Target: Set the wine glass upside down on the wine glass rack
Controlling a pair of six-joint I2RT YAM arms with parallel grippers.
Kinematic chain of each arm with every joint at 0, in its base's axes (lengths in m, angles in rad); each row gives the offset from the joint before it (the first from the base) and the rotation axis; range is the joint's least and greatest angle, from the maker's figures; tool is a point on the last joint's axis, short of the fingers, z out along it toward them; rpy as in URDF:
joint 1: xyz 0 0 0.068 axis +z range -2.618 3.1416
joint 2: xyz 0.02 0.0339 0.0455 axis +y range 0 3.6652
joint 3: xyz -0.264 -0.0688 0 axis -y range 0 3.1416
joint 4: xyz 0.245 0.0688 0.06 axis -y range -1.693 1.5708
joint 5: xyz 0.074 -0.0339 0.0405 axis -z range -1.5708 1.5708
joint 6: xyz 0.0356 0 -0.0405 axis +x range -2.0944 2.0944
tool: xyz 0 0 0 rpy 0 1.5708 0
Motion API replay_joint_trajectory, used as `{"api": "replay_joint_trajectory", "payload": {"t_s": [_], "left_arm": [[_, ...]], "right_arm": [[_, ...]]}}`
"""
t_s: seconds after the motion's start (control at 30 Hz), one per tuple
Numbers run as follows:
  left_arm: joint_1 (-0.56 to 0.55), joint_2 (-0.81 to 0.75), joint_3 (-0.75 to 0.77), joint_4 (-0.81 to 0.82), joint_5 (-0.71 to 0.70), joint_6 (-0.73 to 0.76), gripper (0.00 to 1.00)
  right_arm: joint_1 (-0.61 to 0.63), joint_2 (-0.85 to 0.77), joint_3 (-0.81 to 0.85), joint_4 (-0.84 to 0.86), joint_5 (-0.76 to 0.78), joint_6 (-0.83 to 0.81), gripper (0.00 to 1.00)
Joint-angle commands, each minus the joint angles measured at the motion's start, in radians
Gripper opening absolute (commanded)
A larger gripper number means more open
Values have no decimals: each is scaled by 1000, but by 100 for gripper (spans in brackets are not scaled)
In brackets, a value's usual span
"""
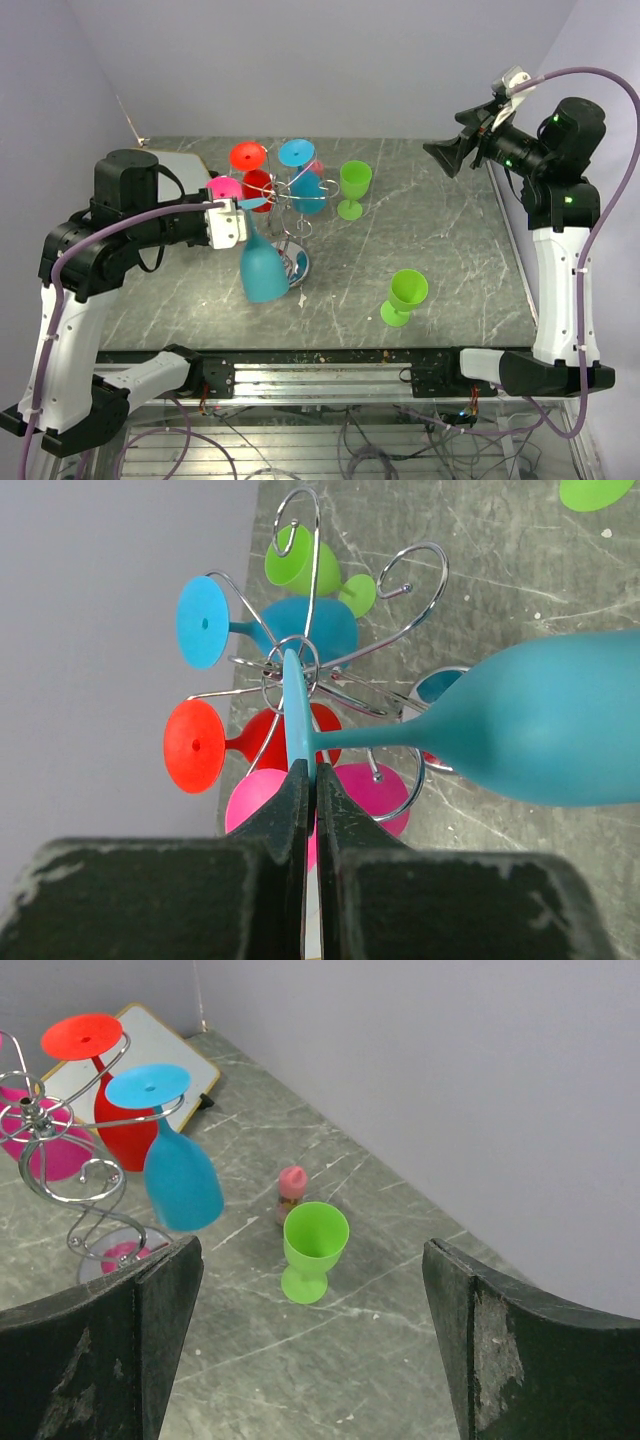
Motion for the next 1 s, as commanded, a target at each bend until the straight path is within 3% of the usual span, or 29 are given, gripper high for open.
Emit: {"api": "replay_joint_trajectory", "payload": {"t_s": [0.0, 0.3, 0.63, 0.97], "left_arm": [[0, 0, -15, 28, 51, 3, 7], [-45, 19, -54, 96, 12, -34, 7], [-195, 16, -111, 167, -210, -74, 7], [-203, 22, -137, 187, -336, -32, 7]], "right_arm": [[-13, -10, -12, 33, -22, 16, 91], [-22, 10, -16, 45, -37, 31, 91], [-24, 25, -24, 52, -47, 31, 91], [-25, 26, -35, 51, -53, 26, 91]]}}
